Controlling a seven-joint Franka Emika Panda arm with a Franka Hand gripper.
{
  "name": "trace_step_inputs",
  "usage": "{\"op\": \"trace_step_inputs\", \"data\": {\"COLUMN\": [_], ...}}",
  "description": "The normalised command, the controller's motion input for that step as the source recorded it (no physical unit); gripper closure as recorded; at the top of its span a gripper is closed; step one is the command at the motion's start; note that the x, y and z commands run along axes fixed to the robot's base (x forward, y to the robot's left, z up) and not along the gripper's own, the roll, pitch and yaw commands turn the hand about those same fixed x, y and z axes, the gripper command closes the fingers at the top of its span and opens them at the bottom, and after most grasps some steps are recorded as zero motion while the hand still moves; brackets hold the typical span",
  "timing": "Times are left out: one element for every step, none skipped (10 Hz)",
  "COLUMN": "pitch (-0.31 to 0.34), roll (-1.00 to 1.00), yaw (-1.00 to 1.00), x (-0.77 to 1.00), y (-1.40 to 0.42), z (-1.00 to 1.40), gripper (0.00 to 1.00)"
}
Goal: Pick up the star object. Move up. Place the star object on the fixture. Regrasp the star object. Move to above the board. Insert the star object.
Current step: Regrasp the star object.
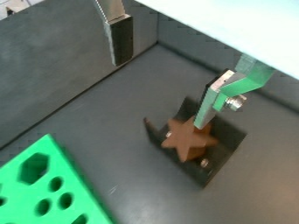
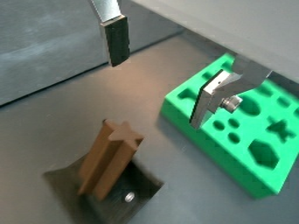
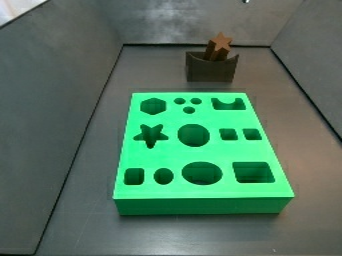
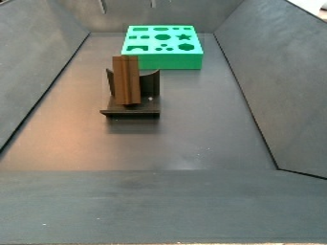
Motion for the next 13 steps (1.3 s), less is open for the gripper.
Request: {"op": "trace_step_inputs", "data": {"pitch": [-0.007, -0.010, -0.017, -0.017, -0.014, -0.012, -0.004, 0.003, 0.012, 0.024, 0.044, 0.068, 0.097], "roll": [1.00, 1.00, 1.00, 1.00, 1.00, 1.00, 1.00, 1.00, 1.00, 1.00, 1.00, 1.00, 1.00], "yaw": [0.02, 0.02, 0.03, 0.03, 0.03, 0.03, 0.03, 0.03, 0.03, 0.04, 0.04, 0.05, 0.07], "x": [-0.03, -0.03, -0.02, -0.02, -0.02, -0.01, 0.00, 0.02, 0.03, 0.04, 0.06, 0.07, 0.08], "y": [-0.02, -0.02, -0.02, -0.02, -0.02, -0.02, -0.02, -0.02, -0.03, -0.02, -0.03, -0.03, -0.03], "z": [0.01, 0.00, 0.00, 0.00, 0.01, 0.01, 0.00, 0.00, -0.01, 0.00, -0.01, -0.01, -0.01], "gripper": [0.00, 0.00, 0.00, 0.00, 0.00, 0.00, 0.00, 0.00, 0.00, 0.00, 0.00, 0.00, 0.00]}}
